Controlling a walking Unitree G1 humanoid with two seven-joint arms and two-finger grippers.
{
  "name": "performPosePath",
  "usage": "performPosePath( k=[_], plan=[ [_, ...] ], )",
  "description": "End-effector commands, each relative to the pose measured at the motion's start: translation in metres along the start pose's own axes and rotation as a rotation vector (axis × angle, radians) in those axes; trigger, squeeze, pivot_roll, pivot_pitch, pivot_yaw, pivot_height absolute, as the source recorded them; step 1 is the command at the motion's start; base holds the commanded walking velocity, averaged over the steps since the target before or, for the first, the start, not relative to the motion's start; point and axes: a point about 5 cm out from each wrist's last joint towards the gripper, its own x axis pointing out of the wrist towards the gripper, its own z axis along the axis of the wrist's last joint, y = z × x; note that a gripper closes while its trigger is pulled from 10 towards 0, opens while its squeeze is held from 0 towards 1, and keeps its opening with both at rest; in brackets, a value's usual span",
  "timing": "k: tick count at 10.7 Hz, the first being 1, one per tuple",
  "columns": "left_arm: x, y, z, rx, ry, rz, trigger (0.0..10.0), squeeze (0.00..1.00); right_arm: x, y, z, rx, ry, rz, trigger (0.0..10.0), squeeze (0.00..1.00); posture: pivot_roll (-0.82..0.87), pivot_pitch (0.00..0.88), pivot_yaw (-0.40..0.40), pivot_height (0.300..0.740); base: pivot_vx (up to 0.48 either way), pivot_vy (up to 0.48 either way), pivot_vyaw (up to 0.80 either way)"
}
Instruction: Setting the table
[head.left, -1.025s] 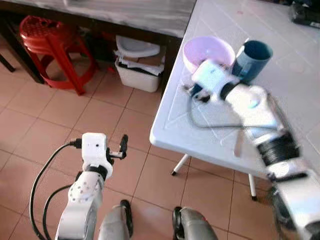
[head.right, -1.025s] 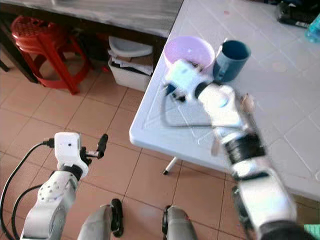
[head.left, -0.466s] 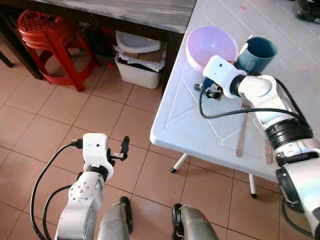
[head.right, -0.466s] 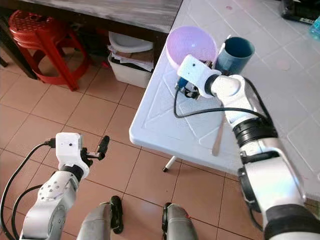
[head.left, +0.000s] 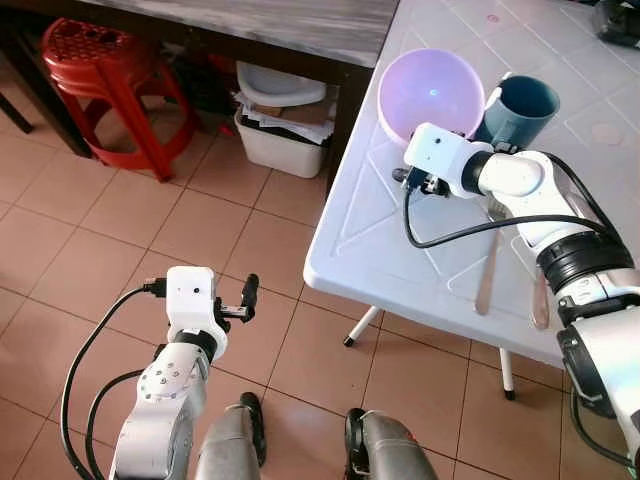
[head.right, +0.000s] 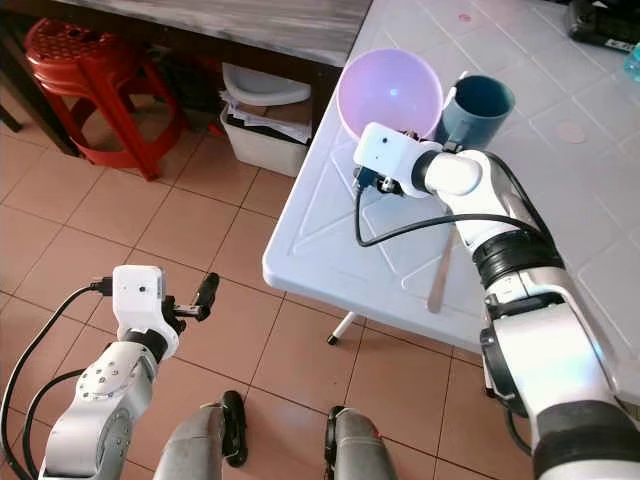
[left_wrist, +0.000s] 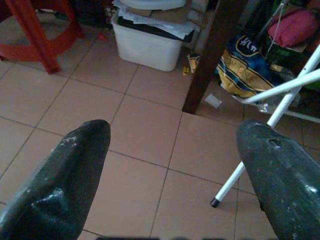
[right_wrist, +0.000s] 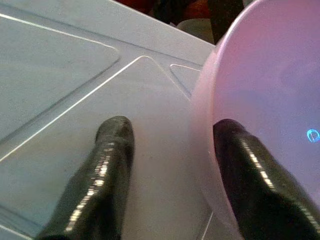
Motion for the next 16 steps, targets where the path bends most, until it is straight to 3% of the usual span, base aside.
performPosePath(
  k=[1, 13, 14, 16],
  plan=[
    [-0.001, 0.0, -0.005, 0.0, 0.025, 0.002, 10.0, 0.0, -0.005, 0.004, -0.021, -0.018, 0.098, 0.033, 0.0, 0.0, -0.02, 0.284, -0.008, 0.74, 0.0, 0.0, 0.0],
    [0.008, 0.001, -0.003, 0.007, 0.018, 0.01, 10.0, 0.0, -0.005, 0.012, -0.025, -0.06, 0.082, 0.037, 0.0, 0.0, -0.02, 0.247, -0.005, 0.74, 0.0, 0.0, 0.0],
    [0.01, 0.001, -0.003, 0.005, 0.011, 0.017, 10.0, 0.0, -0.003, 0.013, -0.022, -0.062, 0.053, 0.017, 0.0, 0.0, -0.02, 0.24, -0.005, 0.74, 0.0, 0.0, 0.0],
    [0.015, 0.005, 0.0, 0.007, -0.021, 0.053, 10.0, 0.0, -0.001, 0.018, 0.018, -0.073, -0.26, -0.058, 0.0, 0.0, -0.02, 0.218, -0.005, 0.74, 0.0, 0.0, 0.0]
  ],
)
